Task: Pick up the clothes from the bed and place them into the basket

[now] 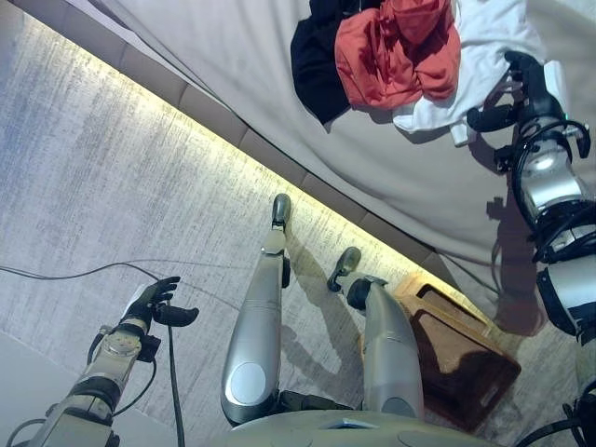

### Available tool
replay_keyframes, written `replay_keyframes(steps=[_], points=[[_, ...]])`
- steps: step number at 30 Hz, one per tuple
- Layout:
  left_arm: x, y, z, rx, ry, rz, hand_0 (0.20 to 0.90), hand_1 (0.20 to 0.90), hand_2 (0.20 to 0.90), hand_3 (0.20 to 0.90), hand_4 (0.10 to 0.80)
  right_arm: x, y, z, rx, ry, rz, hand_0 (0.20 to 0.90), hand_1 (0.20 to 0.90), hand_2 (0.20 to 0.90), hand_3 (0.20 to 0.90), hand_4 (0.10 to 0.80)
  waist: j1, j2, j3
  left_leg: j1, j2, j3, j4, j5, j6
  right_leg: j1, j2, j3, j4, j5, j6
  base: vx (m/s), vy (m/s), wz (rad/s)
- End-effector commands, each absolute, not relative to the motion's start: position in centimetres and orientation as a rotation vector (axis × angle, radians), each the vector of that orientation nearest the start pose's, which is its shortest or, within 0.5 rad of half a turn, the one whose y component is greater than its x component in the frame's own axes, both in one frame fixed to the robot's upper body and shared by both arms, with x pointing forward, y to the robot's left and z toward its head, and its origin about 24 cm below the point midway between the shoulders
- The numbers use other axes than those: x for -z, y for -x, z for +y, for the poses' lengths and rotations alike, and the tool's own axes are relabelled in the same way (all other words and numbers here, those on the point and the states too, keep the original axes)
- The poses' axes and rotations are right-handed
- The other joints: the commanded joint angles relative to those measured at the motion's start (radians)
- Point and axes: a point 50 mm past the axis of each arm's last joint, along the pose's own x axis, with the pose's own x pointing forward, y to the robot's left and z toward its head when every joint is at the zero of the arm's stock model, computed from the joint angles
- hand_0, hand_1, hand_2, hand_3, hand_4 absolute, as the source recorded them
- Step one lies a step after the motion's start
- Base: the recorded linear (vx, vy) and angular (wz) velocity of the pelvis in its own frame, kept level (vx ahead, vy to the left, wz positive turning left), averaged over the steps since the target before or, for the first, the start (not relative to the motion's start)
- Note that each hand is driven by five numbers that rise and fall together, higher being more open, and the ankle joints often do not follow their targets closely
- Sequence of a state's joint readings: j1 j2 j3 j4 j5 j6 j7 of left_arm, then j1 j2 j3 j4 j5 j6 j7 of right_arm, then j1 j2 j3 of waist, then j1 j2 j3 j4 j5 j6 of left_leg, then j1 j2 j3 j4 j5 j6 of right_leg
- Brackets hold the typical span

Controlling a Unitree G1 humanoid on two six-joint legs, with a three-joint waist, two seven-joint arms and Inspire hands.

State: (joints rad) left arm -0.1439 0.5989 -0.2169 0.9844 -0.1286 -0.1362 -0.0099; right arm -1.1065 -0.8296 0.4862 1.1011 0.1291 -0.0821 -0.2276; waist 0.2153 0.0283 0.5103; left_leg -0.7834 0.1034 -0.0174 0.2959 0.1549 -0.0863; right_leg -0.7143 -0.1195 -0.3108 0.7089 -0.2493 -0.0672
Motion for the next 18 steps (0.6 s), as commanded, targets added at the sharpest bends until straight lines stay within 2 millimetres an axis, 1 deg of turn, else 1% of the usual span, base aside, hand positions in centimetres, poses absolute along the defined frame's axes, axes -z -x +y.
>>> replay_keyframes(steps=[1,2,3,6,8,9,11,14,17,18], points=[[6.5,-17.1,35.7,-0.222,-0.551,0.801,0.9,0.9,0.9,0.9,0.8,-25.5,-36.2,-35.9,0.557,0.856,-0.064,0.9,0.9,0.9,0.9,0.8,0.001,0.013,-0.069,-0.085,0.014,0.004,0.166,-0.113,0.026,-0.104,-0.003,0.044,-0.138,0.166,0.071,-0.062,-0.044,0.11],[6.4,-17.2,35.9,-0.235,-0.555,0.798,0.9,0.9,0.9,0.9,0.8,-25.7,-36.3,-36.0,0.558,0.855,-0.048,0.721,0.721,0.721,0.691,0.591,0.0,0.013,-0.067,-0.116,0.011,-0.001,0.184,-0.116,0.027,-0.135,-0.007,0.052,-0.122,0.166,0.067,-0.084,-0.036,0.16],[6.3,-17.2,36.0,-0.247,-0.55,0.794,0.9,0.9,0.9,0.9,0.8,-26.1,-36.2,-36.1,0.581,0.857,-0.066,0.3,0.3,0.3,0.2,0.1,-0.002,0.017,-0.064,-0.136,0.007,-0.007,0.198,-0.118,0.028,-0.158,-0.01,0.062,-0.108,0.164,0.064,-0.072,0.002,0.15],[6.2,-16.9,36.3,-0.27,-0.536,0.789,0.9,0.9,0.9,0.9,0.8,-27.1,-36.2,-35.9,0.623,0.845,-0.111,0.3,0.3,0.3,0.2,0.1,-0.005,0.027,-0.062,-0.166,0.003,-0.014,0.222,-0.127,0.03,-0.193,-0.014,0.08,-0.082,0.157,0.058,-0.03,0.023,0.05],[6.3,-16.9,36.2,-0.27,-0.534,0.785,0.9,0.9,0.9,0.9,0.8,-28.2,-36.1,-35.7,0.663,0.825,-0.178,0.3,0.3,0.3,0.2,0.1,-0.008,0.032,-0.061,-0.181,0.003,-0.018,0.232,-0.131,0.032,-0.212,-0.012,0.087,-0.066,0.154,0.056,0.0,0.0,0.0],[6.4,-16.9,36.1,-0.264,-0.534,0.781,0.9,0.9,0.9,0.9,0.8,-28.9,-36.1,-35.5,0.693,0.815,-0.22,0.3,0.3,0.3,0.2,0.1,-0.01,0.033,-0.064,-0.179,0.005,-0.017,0.225,-0.13,0.029,-0.208,-0.008,0.088,-0.071,0.151,0.056,0.0,0.0,0.0],[6.4,-16.8,36.0,-0.255,-0.534,0.773,0.9,0.9,0.9,0.9,0.8,-29.5,-35.8,-35.5,0.732,0.781,-0.278,0.3,0.3,0.3,0.2,0.1,-0.012,0.033,-0.066,-0.163,0.005,-0.017,0.21,-0.128,0.027,-0.194,-0.001,0.092,-0.087,0.152,0.058,-0.005,0.01,0.09],[6.6,-16.5,35.8,-0.259,-0.526,0.773,0.9,0.9,0.9,0.9,0.8,-30.0,-35.4,-35.5,0.76,0.726,-0.348,0.3,0.3,0.3,0.2,0.1,-0.018,0.034,-0.069,-0.128,0.008,-0.011,0.19,-0.127,0.024,-0.159,0.009,0.097,-0.111,0.15,0.062,0.017,0.035,0.05],[7.1,-15.7,35.6,-0.254,-0.523,0.783,0.9,0.9,0.9,0.9,0.8,-29.8,-35.1,-35.6,0.759,0.664,-0.392,0.3,0.3,0.3,0.2,0.1,-0.024,0.036,-0.075,-0.083,0.011,-0.005,0.179,-0.129,0.019,-0.111,0.02,0.099,-0.135,0.146,0.064,0.066,0.069,-0.12],[7.2,-15.3,35.6,-0.253,-0.518,0.792,0.9,0.9,0.9,0.9,0.8,-29.8,-34.9,-35.7,0.749,0.6,-0.422,0.3,0.3,0.3,0.2,0.1,-0.029,0.037,-0.081,-0.053,0.016,0.001,0.172,-0.13,0.014,-0.078,0.026,0.099,-0.156,0.145,0.065,0.08,0.07,0.02]])
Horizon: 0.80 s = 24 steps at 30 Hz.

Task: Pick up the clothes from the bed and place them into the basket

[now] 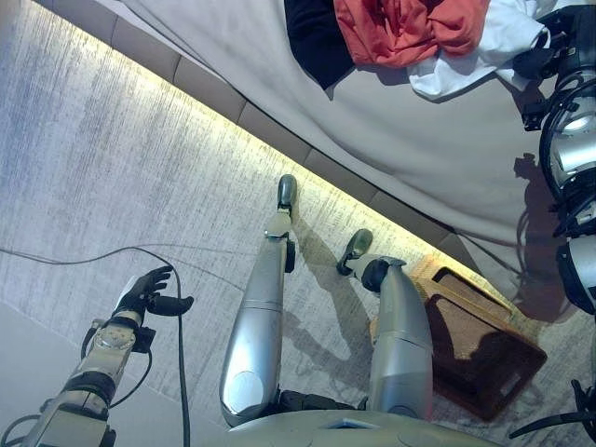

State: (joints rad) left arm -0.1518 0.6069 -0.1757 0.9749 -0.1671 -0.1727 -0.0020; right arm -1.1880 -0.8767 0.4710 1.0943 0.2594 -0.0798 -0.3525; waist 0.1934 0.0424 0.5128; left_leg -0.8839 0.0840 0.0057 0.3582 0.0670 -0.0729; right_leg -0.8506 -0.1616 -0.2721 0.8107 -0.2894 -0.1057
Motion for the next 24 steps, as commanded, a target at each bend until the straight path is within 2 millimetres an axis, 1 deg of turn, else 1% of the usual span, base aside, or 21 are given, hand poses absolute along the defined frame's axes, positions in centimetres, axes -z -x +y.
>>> replay_keyframes(steps=[1,2,4,5,6,8,9,12,13,14,15,16,17,18,20,22,24], points=[[7.3,-15.0,35.7,-0.25,-0.516,0.798,0.9,0.9,0.9,0.9,0.8,-29.8,-34.7,-35.8,0.743,0.567,-0.435,0.3,0.3,0.3,0.2,0.1,-0.01,0.022,-0.088,0.065,0.036,-0.019,0.105,-0.044,-0.002,0.076,0.071,0.061,-0.27,0.184,0.105,0.121,0.127,0.01],[7.7,-14.2,35.6,-0.236,-0.51,0.811,0.9,0.9,0.9,0.9,0.8,-29.6,-34.3,-36.1,0.725,0.467,-0.48,0.3,0.3,0.3,0.2,0.1,-0.018,0.022,-0.101,0.109,0.038,-0.008,0.085,-0.044,-0.008,0.125,0.078,0.064,-0.304,0.183,0.109,0.11,0.132,-0.07],[8.1,-13.4,35.3,-0.224,-0.503,0.82,0.9,0.9,0.9,0.9,0.8,-28.9,-33.8,-36.4,0.704,0.391,-0.512,0.3,0.3,0.3,0.2,0.1,-0.024,0.021,-0.116,0.162,0.038,0.005,0.057,-0.043,-0.017,0.181,0.086,0.069,-0.34,0.18,0.114,0.072,0.154,-0.12],[8.6,-12.8,34.9,-0.224,-0.49,0.826,0.9,0.9,0.9,0.9,0.8,-28.3,-33.4,-36.5,0.679,0.311,-0.551,0.3,0.3,0.3,0.2,0.1,-0.031,0.021,-0.128,0.2,0.037,0.026,0.014,-0.006,-0.016,0.222,0.094,0.062,-0.389,0.21,0.109,0.03,0.168,-0.15],[8.9,-12.5,34.7,-0.217,-0.485,0.833,0.9,0.9,0.9,0.9,0.8,-27.7,-33.3,-36.5,0.66,0.265,-0.565,0.3,0.3,0.3,0.2,0.1,-0.036,0.02,-0.138,0.229,0.036,0.037,-0.004,-0.006,-0.021,0.256,0.097,0.065,-0.411,0.208,0.113,0.029,0.196,-0.18],[9.3,-12.1,34.2,-0.205,-0.476,0.837,0.9,0.9,0.9,0.9,0.8,-26.9,-32.9,-36.6,0.642,0.216,-0.584,0.3,0.3,0.3,0.2,0.1,-0.04,0.022,-0.15,0.269,0.036,0.047,-0.029,-0.004,-0.028,0.3,0.095,0.068,-0.44,0.206,0.116,0.072,0.133,-0.19],[9.4,-11.8,34.0,-0.199,-0.468,0.839,0.9,0.9,0.9,0.9,0.8,-26.5,-32.7,-36.8,0.635,0.161,-0.602,0.3,0.3,0.3,0.2,0.1,-0.042,0.024,-0.159,0.295,0.035,0.054,-0.047,-0.002,-0.031,0.323,0.093,0.071,-0.455,0.206,0.118,0.063,0.143,-0.24],[10.1,-11.1,33.2,-0.176,-0.45,0.851,0.9,0.9,0.9,0.9,0.8,-25.2,-31.6,-37.7,0.631,0.037,-0.637,0.3,0.3,0.3,0.2,0.1,-0.051,0.03,-0.192,0.393,0.036,0.08,-0.124,0.007,-0.039,0.419,0.084,0.077,-0.525,0.211,0.132,0.09,0.207,-0.15],[10.6,-10.5,32.6,-0.168,-0.438,0.856,0.9,0.9,0.9,0.9,0.8,-24.4,-31.2,-38.0,0.624,-0.03,-0.657,0.3,0.3,0.3,0.2,0.1,-0.059,0.029,-0.213,0.45,0.032,0.094,-0.174,0.012,-0.041,0.473,0.083,0.081,-0.568,0.217,0.14,0.069,0.178,-0.02],[10.6,-10.5,32.6,-0.166,-0.438,0.854,0.9,0.9,0.9,0.9,0.8,-24.3,-31.1,-38.0,0.624,-0.04,-0.662,0.3,0.3,0.3,0.2,0.1,-0.059,0.028,-0.213,0.458,0.031,0.096,-0.18,0.014,-0.041,0.48,0.083,0.082,-0.572,0.218,0.141,0.089,0.202,0.02],[11.0,-10.0,32.0,-0.149,-0.435,0.86,0.9,0.9,0.9,0.9,0.8,-23.4,-30.7,-38.1,0.618,-0.102,-0.671,0.3,0.3,0.3,0.2,0.1,-0.066,0.025,-0.233,0.513,0.025,0.107,-0.224,0.017,-0.04,0.529,0.081,0.085,-0.608,0.226,0.145,0.049,0.113,0.02],[11.1,-10.0,31.8,-0.145,-0.434,0.857,0.9,0.9,0.9,0.9,0.8,-23.3,-30.6,-38.2,0.618,-0.117,-0.676,0.3,0.3,0.3,0.2,0.1,-0.066,0.023,-0.233,0.523,0.024,0.109,-0.232,0.019,-0.039,0.538,0.081,0.085,-0.614,0.228,0.146,0.093,0.171,0.03],[11.4,-9.7,31.2,-0.134,-0.426,0.864,0.9,0.9,0.9,0.9,0.8,-22.3,-30.1,-38.3,0.605,-0.168,-0.683,0.3,0.3,0.3,0.2,0.1,-0.074,0.019,-0.252,0.565,0.018,0.114,-0.259,0.018,-0.039,0.583,0.08,0.082,-0.643,0.232,0.149,0.027,0.098,-0.01],[11.4,-9.7,31.2,-0.132,-0.426,0.863,0.9,0.9,0.9,0.9,0.8,-22.2,-30.0,-38.3,0.602,-0.172,-0.683,0.3,0.3,0.3,0.2,0.1,-0.073,0.019,-0.253,0.566,0.018,0.114,-0.264,0.024,-0.038,0.585,0.081,0.082,-0.649,0.239,0.149,0.041,0.132,0.0],[11.7,-9.4,30.6,-0.119,-0.42,0.868,0.9,0.9,0.9,0.9,0.8,-21.5,-29.6,-38.1,0.592,-0.242,-0.698,0.3,0.3,0.3,0.2,0.1,-0.081,0.013,-0.271,0.618,0.013,0.123,-0.297,0.018,-0.036,0.632,0.081,0.082,-0.675,0.237,0.153,0.043,0.104,0.0],[12.3,-9.1,29.6,-0.088,-0.413,0.879,0.9,0.9,0.9,0.9,0.8,-19.7,-28.7,-37.7,0.586,-0.316,-0.703,0.3,0.3,0.3,0.2,0.1,-0.099,0.003,-0.305,0.679,0.002,0.132,-0.349,0.02,-0.027,0.686,0.082,0.09,-0.725,0.257,0.162,0.066,0.125,-0.01],[12.6,-8.7,28.8,-0.067,-0.41,0.881,0.9,0.9,0.9,0.9,0.8,-18.4,-27.9,-37.2,0.599,-0.355,-0.705,0.3,0.3,0.3,0.2,0.1,-0.111,-0.006,-0.321,0.727,-0.009,0.136,-0.38,0.017,-0.019,0.727,0.082,0.096,-0.758,0.27,0.17,0.042,0.096,-0.01]])
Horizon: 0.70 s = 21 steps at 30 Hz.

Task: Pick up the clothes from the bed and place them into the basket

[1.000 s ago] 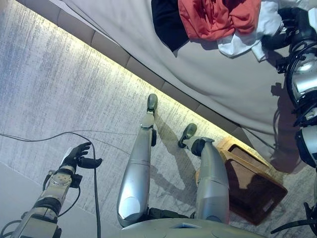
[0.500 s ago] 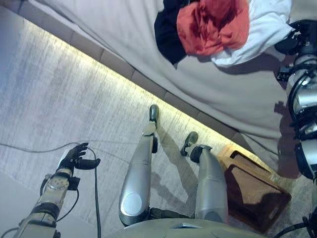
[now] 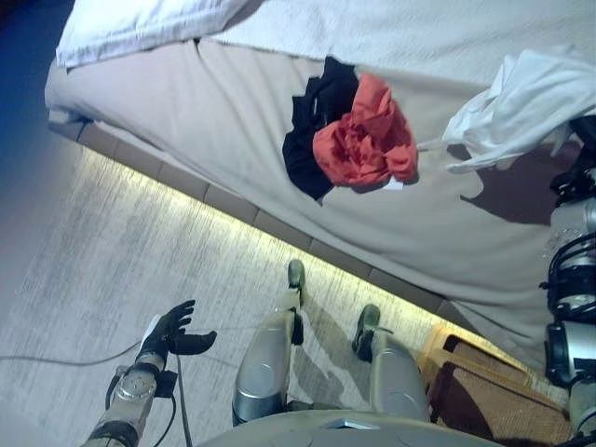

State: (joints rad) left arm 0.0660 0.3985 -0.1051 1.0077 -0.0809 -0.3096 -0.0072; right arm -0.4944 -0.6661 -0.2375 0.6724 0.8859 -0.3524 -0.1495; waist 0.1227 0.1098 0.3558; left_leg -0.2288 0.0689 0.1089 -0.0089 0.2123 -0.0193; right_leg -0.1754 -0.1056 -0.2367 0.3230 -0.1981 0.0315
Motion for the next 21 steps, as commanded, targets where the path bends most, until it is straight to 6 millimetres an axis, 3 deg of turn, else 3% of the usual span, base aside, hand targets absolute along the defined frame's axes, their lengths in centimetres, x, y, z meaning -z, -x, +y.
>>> replay_keyframes(steps=[1,6,9,10,12,14,16,18,21], points=[[12.8,-8.6,28.4,-0.054,-0.412,0.883,0.9,0.9,0.9,0.9,0.8,-17.5,-27.4,-37.0,0.608,-0.375,-0.7,0.3,0.3,0.3,0.2,0.1,-0.047,-0.079,-0.174,0.094,0.003,0.033,-0.025,-0.131,-0.069,0.07,0.026,0.063,-0.279,0.184,0.035,0.048,0.091,0.0],[13.4,-8.3,26.8,0.013,-0.43,0.893,0.9,0.9,0.9,0.9,0.8,-13.9,-24.9,-35.0,0.623,-0.398,-0.677,0.3,0.3,0.3,0.2,0.1,-0.1,-0.099,-0.221,0.194,-0.02,0.048,-0.036,-0.165,-0.044,0.139,0.024,0.086,-0.31,0.2,0.04,0.03,0.089,0.03],[13.5,-8.5,26.1,-0.017,-0.413,0.898,0.9,0.9,0.9,0.9,0.8,-12.8,-24.7,-33.2,0.623,-0.419,-0.663,0.3,0.3,0.3,0.2,0.1,-0.115,-0.11,-0.23,0.211,-0.03,0.017,0.007,-0.194,-0.037,0.159,0.012,0.118,-0.31,0.207,0.042,0.009,0.152,-0.23],[13.5,-8.8,25.9,-0.031,-0.399,0.894,0.9,0.9,0.9,0.9,0.8,-12.8,-24.9,-32.1,0.606,-0.434,-0.653,0.3,0.3,0.3,0.2,0.1,-0.111,-0.121,-0.23,0.21,-0.041,-0.042,0.048,-0.217,-0.033,0.166,0.006,0.147,-0.31,0.208,0.039,0.015,0.188,-0.56],[13.9,-8.7,25.0,-0.118,-0.31,0.916,0.9,0.9,0.9,0.9,0.8,-11.9,-25.6,-28.9,0.506,-0.471,-0.595,0.3,0.3,0.3,0.2,0.1,-0.085,-0.136,-0.245,0.194,-0.095,-0.256,0.113,-0.253,-0.002,0.168,0.002,0.249,-0.316,0.23,0.042,0.057,0.251,-1.29],[14.1,-9.0,24.7,-0.132,-0.299,0.915,0.9,0.9,0.9,0.9,0.8,-11.0,-25.5,-28.1,0.496,-0.511,-0.575,0.3,0.3,0.3,0.2,0.1,-0.082,-0.129,-0.253,0.205,-0.113,-0.306,0.103,-0.268,0.015,0.172,0.003,0.282,-0.321,0.234,0.051,-0.025,0.143,-2.0],[13.9,-10.4,24.7,-0.128,-0.303,0.9,0.9,0.9,0.9,0.9,0.8,-10.2,-25.1,-27.5,0.518,-0.521,-0.573,0.3,0.3,0.3,0.2,0.1,-0.1,-0.122,-0.262,0.227,-0.112,-0.275,0.068,-0.266,0.022,0.161,-0.014,0.303,-0.324,0.254,0.079,-0.128,0.155,-1.99],[13.7,-11.7,24.6,-0.103,-0.327,0.891,0.9,0.9,0.9,0.9,0.8,-9.5,-24.7,-27.4,0.56,-0.517,-0.553,0.3,0.3,0.3,0.2,0.1,-0.125,-0.117,-0.273,0.258,-0.103,-0.244,0.018,-0.263,0.025,0.146,-0.036,0.314,-0.324,0.278,0.109,-0.107,0.179,-0.93],[13.6,-12.8,24.2,-0.066,-0.371,0.862,0.9,0.9,0.9,0.9,0.8,-8.4,-24.0,-27.8,0.627,-0.515,-0.527,0.3,0.3,0.3,0.2,0.1,-0.152,-0.125,-0.273,0.285,-0.126,-0.222,-0.031,-0.265,0.047,0.1,-0.078,0.333,-0.321,0.348,0.148,-0.146,0.138,-0.6]])
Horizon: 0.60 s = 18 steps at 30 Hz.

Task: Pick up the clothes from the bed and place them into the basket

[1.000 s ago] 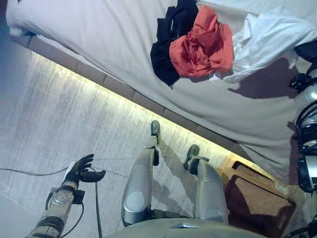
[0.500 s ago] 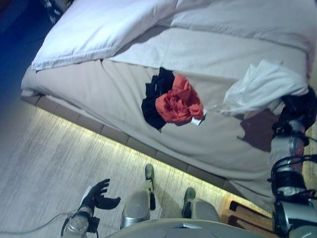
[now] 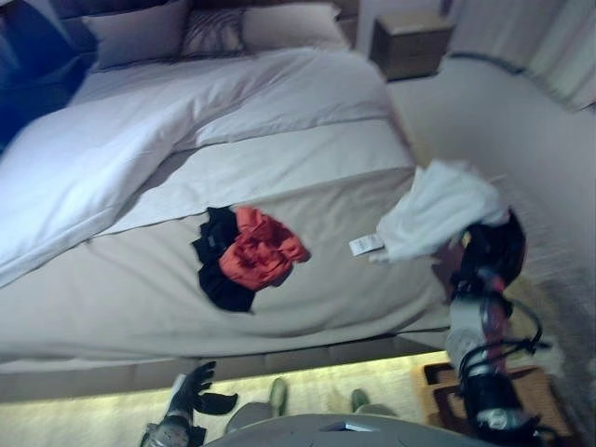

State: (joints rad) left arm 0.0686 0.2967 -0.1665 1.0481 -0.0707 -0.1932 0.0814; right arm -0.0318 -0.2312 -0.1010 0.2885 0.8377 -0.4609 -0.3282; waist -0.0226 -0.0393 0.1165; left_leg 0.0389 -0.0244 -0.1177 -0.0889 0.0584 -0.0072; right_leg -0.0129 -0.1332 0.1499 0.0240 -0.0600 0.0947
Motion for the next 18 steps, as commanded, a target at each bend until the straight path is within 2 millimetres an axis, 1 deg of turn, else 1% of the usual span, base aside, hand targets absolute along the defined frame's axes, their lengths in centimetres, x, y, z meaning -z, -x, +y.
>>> replay_keyframes(steps=[1,2,3,5,6,7,8,9,10,11,13,14,15,16,17,18], points=[[13.7,-12.7,23.9,-0.058,-0.39,0.856,0.9,0.9,0.9,0.9,0.8,-8.0,-23.7,-28.2,0.66,-0.526,-0.522,0.3,0.3,0.3,0.2,0.1,-0.011,0.019,-0.029,0.024,-0.039,0.007,0.036,-0.112,0.039,-0.081,-0.065,-0.056,-0.023,0.239,0.091,-0.154,0.049,-0.43],[13.8,-12.4,23.7,-0.051,-0.403,0.851,0.9,0.9,0.9,0.9,0.8,-7.4,-23.4,-28.7,0.7,-0.535,-0.511,0.3,0.3,0.3,0.2,0.1,-0.012,0.014,-0.022,0.032,-0.047,0.013,0.021,-0.113,0.041,-0.101,-0.084,-0.073,-0.022,0.275,0.098,-0.154,0.082,-0.32],[13.9,-12.2,23.5,-0.032,-0.414,0.848,0.9,0.9,0.9,0.9,0.8,-7.1,-23.2,-29.0,0.736,-0.521,-0.497,0.3,0.3,0.3,0.2,0.1,-0.008,0.015,-0.017,0.048,-0.051,0.026,0.007,-0.124,0.042,-0.109,-0.099,-0.112,-0.02,0.301,0.104,-0.153,0.1,-0.34],[13.9,-11.9,23.5,0.005,-0.429,0.852,0.9,0.9,0.9,0.9,0.8,-6.6,-23.1,-29.5,0.755,-0.529,-0.47,0.3,0.3,0.3,0.2,0.1,0.011,0.014,-0.007,0.063,-0.05,0.079,0.002,-0.127,0.036,-0.125,-0.134,-0.233,0.005,0.343,0.12,-0.154,0.091,-0.48],[13.9,-11.8,23.6,0.019,-0.437,0.85,0.9,0.9,0.9,0.9,0.8,-6.5,-23.1,-29.6,0.762,-0.526,-0.46,0.3,0.3,0.3,0.2,0.1,0.024,0.017,-0.002,0.07,-0.045,0.117,0.002,-0.129,0.033,-0.131,-0.148,-0.296,0.026,0.353,0.127,-0.233,0.095,-1.06],[13.7,-11.8,23.8,0.038,-0.446,0.844,0.9,0.9,0.9,0.9,0.8,-6.3,-23.2,-29.8,0.773,-0.526,-0.446,0.3,0.3,0.3,0.2,0.1,0.042,0.022,0.0,0.07,-0.035,0.175,0.002,-0.128,0.029,-0.129,-0.17,-0.384,0.053,0.353,0.133,-0.267,0.101,-1.41],[13.6,-11.8,24.1,0.048,-0.448,0.843,0.9,0.9,0.9,0.9,0.8,-6.1,-23.3,-29.9,0.781,-0.529,-0.434,0.3,0.3,0.3,0.2,0.1,0.06,0.032,0.001,0.071,-0.025,0.217,0.002,-0.13,0.03,-0.118,-0.175,-0.436,0.094,0.336,0.133,-0.307,0.094,-1.46],[13.4,-11.9,24.3,0.051,-0.45,0.841,0.9,0.9,0.9,0.9,0.8,-5.9,-23.4,-29.8,0.788,-0.523,-0.422,0.3,0.3,0.3,0.2,0.1,0.07,0.038,-0.005,0.058,-0.023,0.241,0.002,-0.116,0.034,-0.11,-0.18,-0.475,0.127,0.324,0.124,-0.306,0.085,-1.19],[13.4,-12.2,24.5,0.066,-0.455,0.845,0.9,0.9,0.9,0.9,0.8,-5.5,-23.6,-29.7,0.794,-0.528,-0.404,0.3,0.3,0.3,0.2,0.1,0.087,0.051,-0.012,0.048,-0.014,0.267,0.002,-0.107,0.04,-0.095,-0.18,-0.513,0.19,0.285,0.106,-0.296,0.092,-0.92],[13.4,-12.4,24.4,0.076,-0.456,0.846,0.9,0.9,0.9,0.9,0.8,-5.3,-23.8,-29.3,0.785,-0.535,-0.387,0.3,0.3,0.3,0.2,0.1,0.099,0.063,-0.019,0.041,-0.006,0.284,0.002,-0.107,0.047,-0.078,-0.182,-0.543,0.252,0.255,0.094,-0.273,0.09,-0.99],[13.4,-13.1,23.7,0.11,-0.447,0.825,0.9,0.9,0.9,0.9,0.8,-5.2,-24.5,-28.3,0.759,-0.527,-0.358,0.3,0.3,0.3,0.2,0.1,0.127,0.074,-0.035,0.023,0.008,0.33,0.002,-0.107,0.058,-0.046,-0.186,-0.6,0.336,0.187,0.067,-0.262,0.047,-1.18],[13.3,-13.4,23.3,0.123,-0.443,0.808,0.9,0.9,0.9,0.9,0.8,-5.2,-24.9,-27.6,0.737,-0.516,-0.344,0.3,0.3,0.3,0.2,0.1,0.14,0.075,-0.043,0.014,0.014,0.355,0.002,-0.105,0.06,-0.02,-0.188,-0.636,0.346,0.164,0.063,-0.232,-0.003,-0.96],[13.3,-13.6,23.1,0.122,-0.439,0.802,0.9,0.9,0.9,0.9,0.8,-5.2,-25.1,-27.1,0.723,-0.504,-0.334,0.3,0.3,0.3,0.2,0.1,0.148,0.074,-0.046,0.01,0.015,0.372,0.002,-0.104,0.062,-0.001,-0.191,-0.658,0.345,0.155,0.064,-0.149,-0.042,-0.77],[13.3,-13.7,22.8,0.109,-0.429,0.794,0.9,0.9,0.9,0.9,0.8,-5.0,-25.4,-26.3,0.701,-0.498,-0.314,0.3,0.3,0.3,0.2,0.1,0.161,0.065,-0.055,0.009,0.012,0.384,0.003,-0.124,0.061,0.037,-0.195,-0.671,0.336,0.129,0.088,-0.141,-0.089,-0.9],[13.3,-13.8,22.5,0.104,-0.427,0.787,0.9,0.9,0.9,0.9,0.8,-4.8,-25.7,-25.5,0.676,-0.495,-0.291,0.3,0.3,0.3,0.2,0.1,0.177,0.054,-0.059,0.0,0.01,0.418,0.006,-0.121,0.063,0.08,-0.196,-0.7,0.308,0.118,0.095,-0.165,-0.144,-1.28],[13.3,-13.9,22.3,0.102,-0.428,0.78,0.9,0.9,0.9,0.9,0.8,-4.7,-25.9,-24.8,0.661,-0.483,-0.277,0.3,0.3,0.3,0.2,0.1,0.191,0.045,-0.063,-0.01,0.011,0.446,0.007,-0.113,0.061,0.12,-0.183,-0.722,0.266,0.105,0.095,-0.253,-0.224,-1.68]])
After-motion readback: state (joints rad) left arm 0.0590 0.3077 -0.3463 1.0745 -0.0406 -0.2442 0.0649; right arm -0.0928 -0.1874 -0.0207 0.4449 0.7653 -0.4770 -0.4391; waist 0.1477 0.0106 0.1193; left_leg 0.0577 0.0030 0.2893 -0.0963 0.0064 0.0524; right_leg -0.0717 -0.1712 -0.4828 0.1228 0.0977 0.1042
